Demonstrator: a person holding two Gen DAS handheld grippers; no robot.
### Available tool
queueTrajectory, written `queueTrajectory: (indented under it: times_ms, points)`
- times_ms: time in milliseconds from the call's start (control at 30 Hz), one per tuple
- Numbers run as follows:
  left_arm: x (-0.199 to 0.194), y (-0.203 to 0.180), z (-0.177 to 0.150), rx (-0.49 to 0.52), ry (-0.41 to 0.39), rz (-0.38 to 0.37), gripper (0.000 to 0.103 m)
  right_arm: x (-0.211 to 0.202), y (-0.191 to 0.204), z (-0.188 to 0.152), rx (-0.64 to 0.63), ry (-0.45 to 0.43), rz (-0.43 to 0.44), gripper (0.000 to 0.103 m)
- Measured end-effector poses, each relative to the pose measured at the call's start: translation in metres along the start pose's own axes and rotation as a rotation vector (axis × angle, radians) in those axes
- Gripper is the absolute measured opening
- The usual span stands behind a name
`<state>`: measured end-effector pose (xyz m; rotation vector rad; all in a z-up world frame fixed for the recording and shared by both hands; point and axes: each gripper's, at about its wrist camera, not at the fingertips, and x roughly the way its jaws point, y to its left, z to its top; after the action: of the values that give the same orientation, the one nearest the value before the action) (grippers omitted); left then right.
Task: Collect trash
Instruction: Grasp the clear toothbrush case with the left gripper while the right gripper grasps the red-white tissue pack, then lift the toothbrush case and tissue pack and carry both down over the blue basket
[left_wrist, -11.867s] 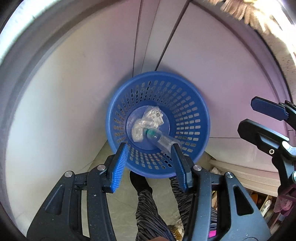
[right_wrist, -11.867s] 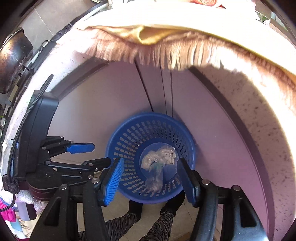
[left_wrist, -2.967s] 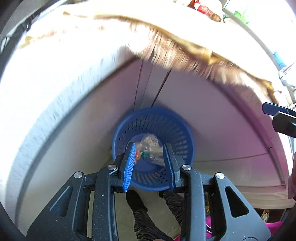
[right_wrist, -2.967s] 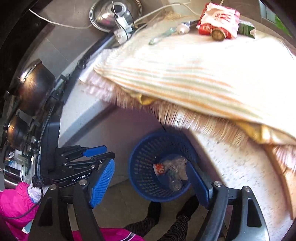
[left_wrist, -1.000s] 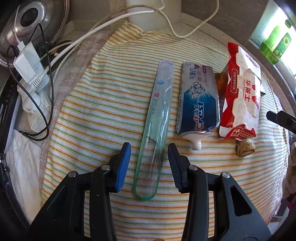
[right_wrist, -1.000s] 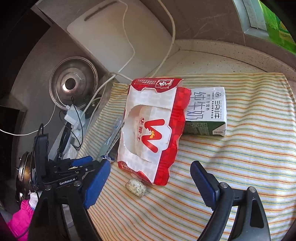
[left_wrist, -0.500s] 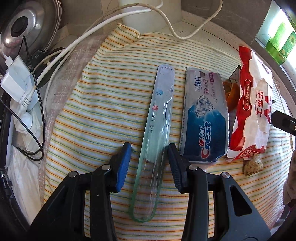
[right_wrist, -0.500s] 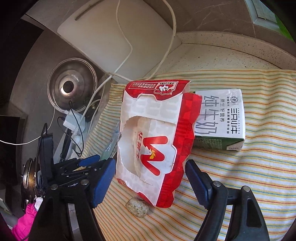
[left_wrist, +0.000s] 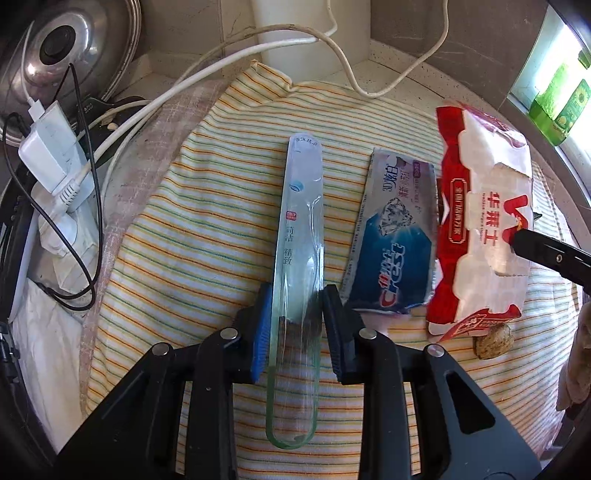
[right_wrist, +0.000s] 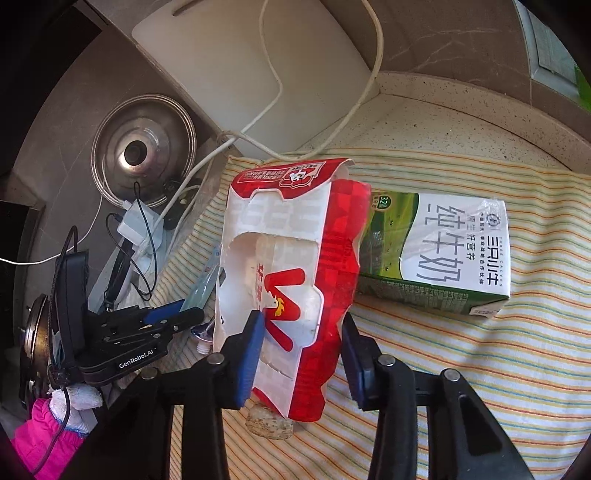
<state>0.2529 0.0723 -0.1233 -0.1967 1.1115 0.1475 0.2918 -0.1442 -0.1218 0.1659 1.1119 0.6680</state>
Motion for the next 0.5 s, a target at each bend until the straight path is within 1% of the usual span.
queueTrajectory:
  times_ms: [33,67,100,267,433,500]
  points:
    - [-0.003,0.000,-0.004,-0.004,-0.005,-0.001,0.026,-0.003,0.001,0.000,-0.001,-0.007,0.005,0.028]
    - [-0.005,0.000,-0.007,-0.007,-0.009,-0.004,0.026,-0.006,0.002,0.000,-0.001,-0.014,0.014,0.024]
    - [-0.010,0.004,-0.011,-0.012,-0.013,-0.008,0.026,-0.009,0.003,0.000,-0.002,-0.024,0.020,0.023]
    - [-0.025,0.010,-0.023,-0.033,-0.035,-0.027,0.026,-0.020,0.016,-0.002,-0.039,-0.056,0.020,0.012]
    - [-0.044,0.016,-0.036,-0.053,-0.062,-0.049,0.026,-0.027,0.032,-0.005,-0.086,-0.072,0.022,0.008]
    - [-0.050,0.018,-0.041,-0.061,-0.070,-0.055,0.026,-0.028,0.038,-0.006,-0.105,-0.078,0.010,0.007]
